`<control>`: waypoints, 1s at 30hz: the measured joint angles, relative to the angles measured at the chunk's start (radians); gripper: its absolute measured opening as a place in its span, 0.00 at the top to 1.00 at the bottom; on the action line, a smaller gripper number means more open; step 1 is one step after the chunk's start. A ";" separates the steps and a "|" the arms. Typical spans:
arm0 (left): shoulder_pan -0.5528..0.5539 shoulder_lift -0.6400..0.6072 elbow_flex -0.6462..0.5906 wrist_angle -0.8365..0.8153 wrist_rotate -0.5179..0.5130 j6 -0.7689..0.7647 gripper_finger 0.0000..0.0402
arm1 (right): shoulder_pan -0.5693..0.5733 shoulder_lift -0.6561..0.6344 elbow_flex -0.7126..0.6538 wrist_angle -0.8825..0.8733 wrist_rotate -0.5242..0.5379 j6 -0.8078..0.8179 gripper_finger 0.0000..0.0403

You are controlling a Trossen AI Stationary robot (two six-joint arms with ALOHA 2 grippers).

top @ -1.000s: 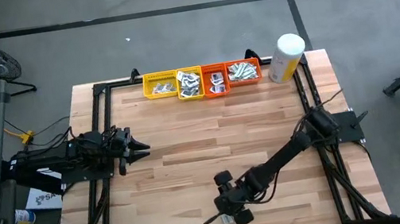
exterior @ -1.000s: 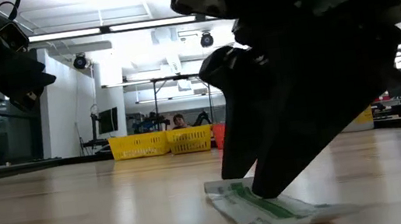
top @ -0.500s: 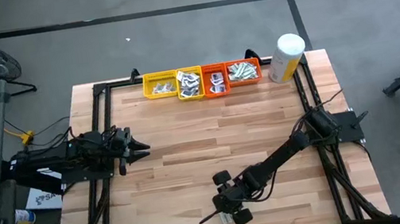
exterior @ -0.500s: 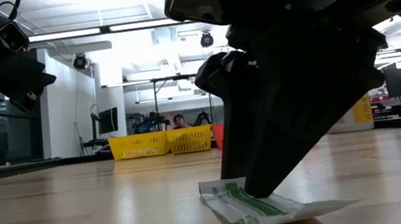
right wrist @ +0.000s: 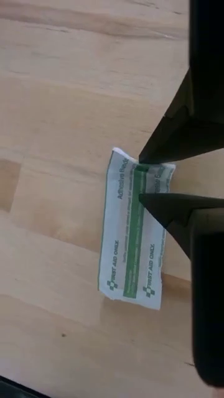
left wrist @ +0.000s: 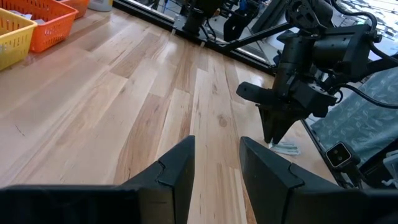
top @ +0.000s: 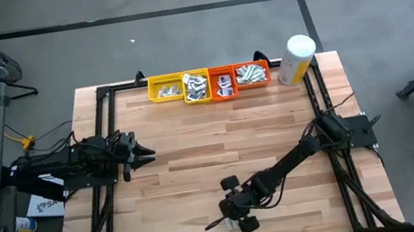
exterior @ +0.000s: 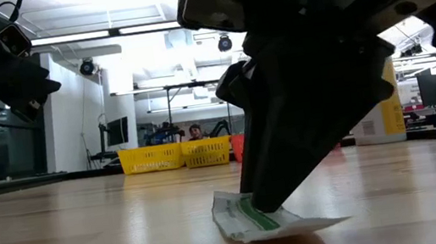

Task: Pick & Place First Aid Supplies
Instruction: Put the green pad into the right orange bin

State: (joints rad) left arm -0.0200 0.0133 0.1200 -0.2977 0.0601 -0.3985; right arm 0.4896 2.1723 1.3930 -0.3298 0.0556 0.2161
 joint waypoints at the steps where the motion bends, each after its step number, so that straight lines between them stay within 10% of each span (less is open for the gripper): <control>1: 0.000 0.000 0.000 0.000 0.000 0.000 0.68 | -0.003 0.000 0.000 0.001 0.001 0.012 0.80; 13: 0.000 0.000 0.000 0.000 0.000 0.000 0.68 | -0.024 -0.014 -0.002 0.004 -0.010 0.097 0.99; 30: 0.000 0.000 0.000 0.000 0.000 0.000 0.68 | -0.190 -0.162 -0.005 -0.265 0.106 0.486 1.00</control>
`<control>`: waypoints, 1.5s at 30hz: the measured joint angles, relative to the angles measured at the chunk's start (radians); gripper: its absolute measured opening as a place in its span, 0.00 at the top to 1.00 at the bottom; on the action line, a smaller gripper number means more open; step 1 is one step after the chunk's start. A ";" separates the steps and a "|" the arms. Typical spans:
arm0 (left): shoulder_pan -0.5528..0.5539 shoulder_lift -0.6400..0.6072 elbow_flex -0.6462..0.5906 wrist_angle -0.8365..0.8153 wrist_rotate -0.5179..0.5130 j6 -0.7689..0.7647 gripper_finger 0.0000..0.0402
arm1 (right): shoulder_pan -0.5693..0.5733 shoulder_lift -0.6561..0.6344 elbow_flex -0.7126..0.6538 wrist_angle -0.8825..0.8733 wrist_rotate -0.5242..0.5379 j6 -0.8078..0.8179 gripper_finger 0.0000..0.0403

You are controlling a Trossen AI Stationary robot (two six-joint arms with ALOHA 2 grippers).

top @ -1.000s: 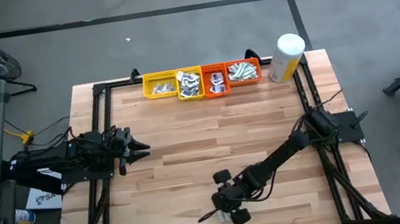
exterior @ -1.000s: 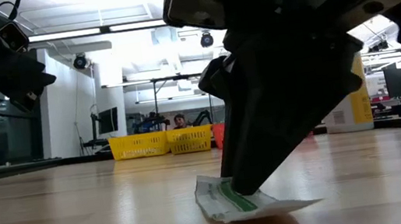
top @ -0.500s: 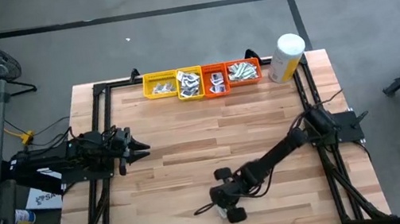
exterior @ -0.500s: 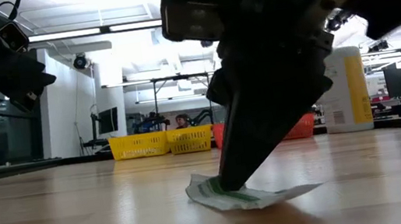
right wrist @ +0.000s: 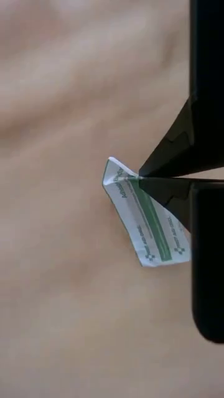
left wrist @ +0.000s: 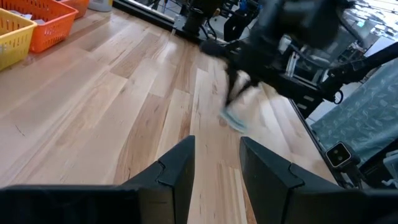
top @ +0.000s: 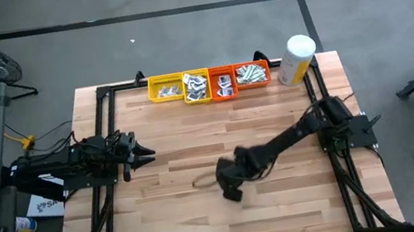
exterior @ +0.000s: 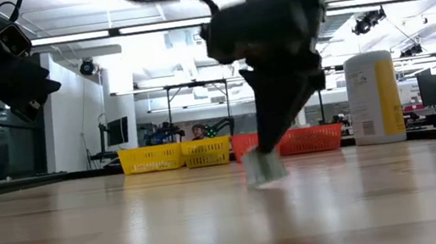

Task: Pick & Place First Aid Supplies
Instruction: Put the green pad into the right orange bin

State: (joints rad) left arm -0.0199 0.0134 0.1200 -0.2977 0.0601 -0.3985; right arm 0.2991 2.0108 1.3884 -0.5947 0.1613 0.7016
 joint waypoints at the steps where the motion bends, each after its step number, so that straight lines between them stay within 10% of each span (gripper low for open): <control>1: 0.000 0.000 0.000 0.000 0.000 0.000 0.68 | -0.016 -0.012 0.000 -0.043 0.015 0.044 1.00; 16: 0.000 0.000 0.000 0.000 0.000 0.000 0.68 | -0.280 -0.157 0.002 -0.484 0.135 0.131 1.00; 33: 0.000 0.000 0.000 0.000 0.000 0.000 0.68 | -0.759 -0.214 0.003 -0.454 0.254 -0.106 1.00; 45: 0.000 0.000 0.000 0.000 0.000 0.000 0.68 | -0.967 -0.214 0.004 -0.232 0.134 -0.142 1.00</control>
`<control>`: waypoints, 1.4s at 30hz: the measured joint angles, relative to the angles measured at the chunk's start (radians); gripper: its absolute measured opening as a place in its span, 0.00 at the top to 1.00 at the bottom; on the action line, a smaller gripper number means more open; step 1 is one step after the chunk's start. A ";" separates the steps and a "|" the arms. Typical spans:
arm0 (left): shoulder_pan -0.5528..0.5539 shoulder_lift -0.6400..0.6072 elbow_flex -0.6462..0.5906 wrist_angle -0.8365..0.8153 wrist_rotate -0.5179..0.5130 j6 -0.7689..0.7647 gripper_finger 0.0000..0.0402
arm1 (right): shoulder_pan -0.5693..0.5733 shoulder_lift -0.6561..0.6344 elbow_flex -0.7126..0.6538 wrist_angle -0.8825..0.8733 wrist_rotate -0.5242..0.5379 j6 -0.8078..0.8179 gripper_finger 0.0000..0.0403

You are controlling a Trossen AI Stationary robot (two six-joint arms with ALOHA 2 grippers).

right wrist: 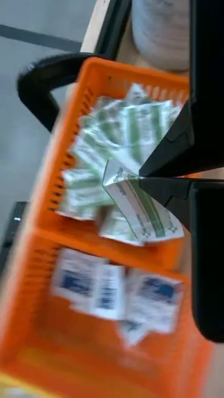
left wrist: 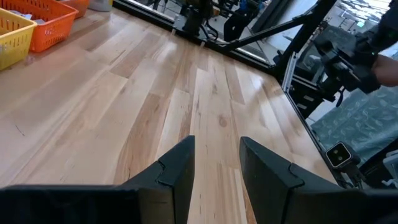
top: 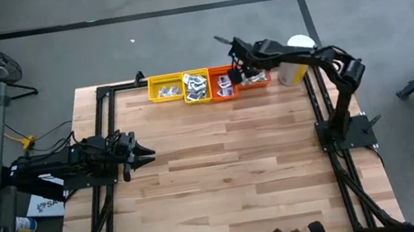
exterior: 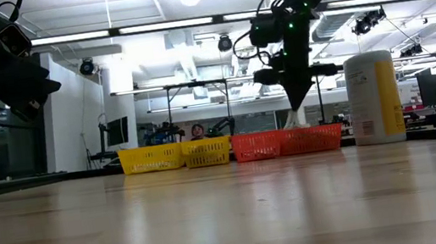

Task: Pick & Place First Aid Supplies
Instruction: Put the green pad into the right orange bin, then return to Home Position

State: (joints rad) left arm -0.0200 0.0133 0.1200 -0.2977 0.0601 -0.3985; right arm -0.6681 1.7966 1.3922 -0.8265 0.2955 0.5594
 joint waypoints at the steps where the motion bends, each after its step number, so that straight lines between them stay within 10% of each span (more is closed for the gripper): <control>1: 0.000 0.000 0.000 0.000 0.000 0.000 0.68 | -0.010 0.000 0.000 0.019 -0.004 0.026 1.00; 29: 0.000 0.000 0.000 0.000 0.000 0.000 0.68 | -0.030 0.005 -0.240 0.222 0.026 0.377 0.99; 42: 0.000 0.000 0.000 0.000 0.000 0.000 0.68 | -0.039 -0.019 -0.136 0.175 0.055 0.311 0.69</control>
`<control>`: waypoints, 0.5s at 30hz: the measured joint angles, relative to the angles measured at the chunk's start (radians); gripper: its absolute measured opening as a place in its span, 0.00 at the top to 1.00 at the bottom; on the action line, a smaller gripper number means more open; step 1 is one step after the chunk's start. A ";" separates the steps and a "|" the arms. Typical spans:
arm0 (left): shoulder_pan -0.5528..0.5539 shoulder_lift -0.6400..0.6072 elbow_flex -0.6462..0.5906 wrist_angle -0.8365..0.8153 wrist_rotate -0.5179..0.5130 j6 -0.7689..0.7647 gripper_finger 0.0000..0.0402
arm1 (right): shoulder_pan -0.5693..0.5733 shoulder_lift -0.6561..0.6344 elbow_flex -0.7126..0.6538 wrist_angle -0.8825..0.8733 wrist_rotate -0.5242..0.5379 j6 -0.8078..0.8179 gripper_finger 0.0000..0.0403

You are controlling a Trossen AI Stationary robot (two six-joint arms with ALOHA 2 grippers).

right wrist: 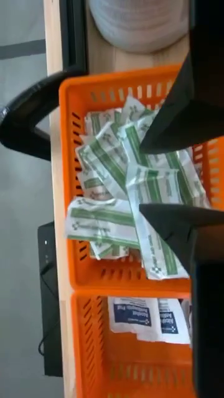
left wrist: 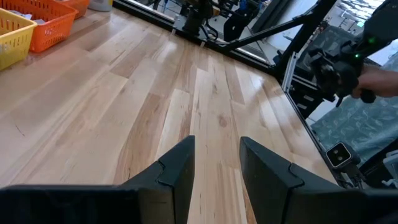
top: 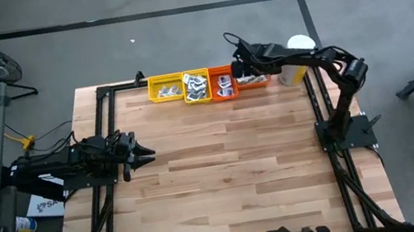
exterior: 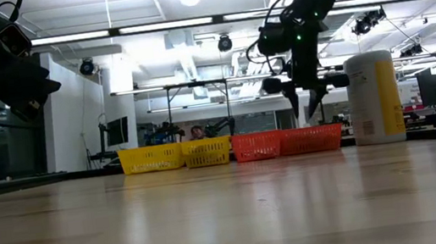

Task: Pick & Place First Aid Supplies
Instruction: Return to Home Position

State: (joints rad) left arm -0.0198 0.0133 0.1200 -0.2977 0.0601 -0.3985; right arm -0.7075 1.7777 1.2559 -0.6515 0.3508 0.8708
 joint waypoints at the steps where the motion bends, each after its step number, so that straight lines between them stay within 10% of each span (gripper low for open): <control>1: 0.000 0.000 0.000 0.000 0.000 0.000 0.68 | 0.000 0.000 0.008 -0.013 -0.001 0.000 0.66; 15: 0.000 0.000 0.000 0.000 0.000 0.000 0.68 | 0.018 -0.001 0.153 -0.048 -0.197 -0.084 0.58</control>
State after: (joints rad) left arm -0.0200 0.0132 0.1200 -0.2977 0.0601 -0.3985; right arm -0.6897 1.7771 1.4092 -0.6996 0.1542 0.7867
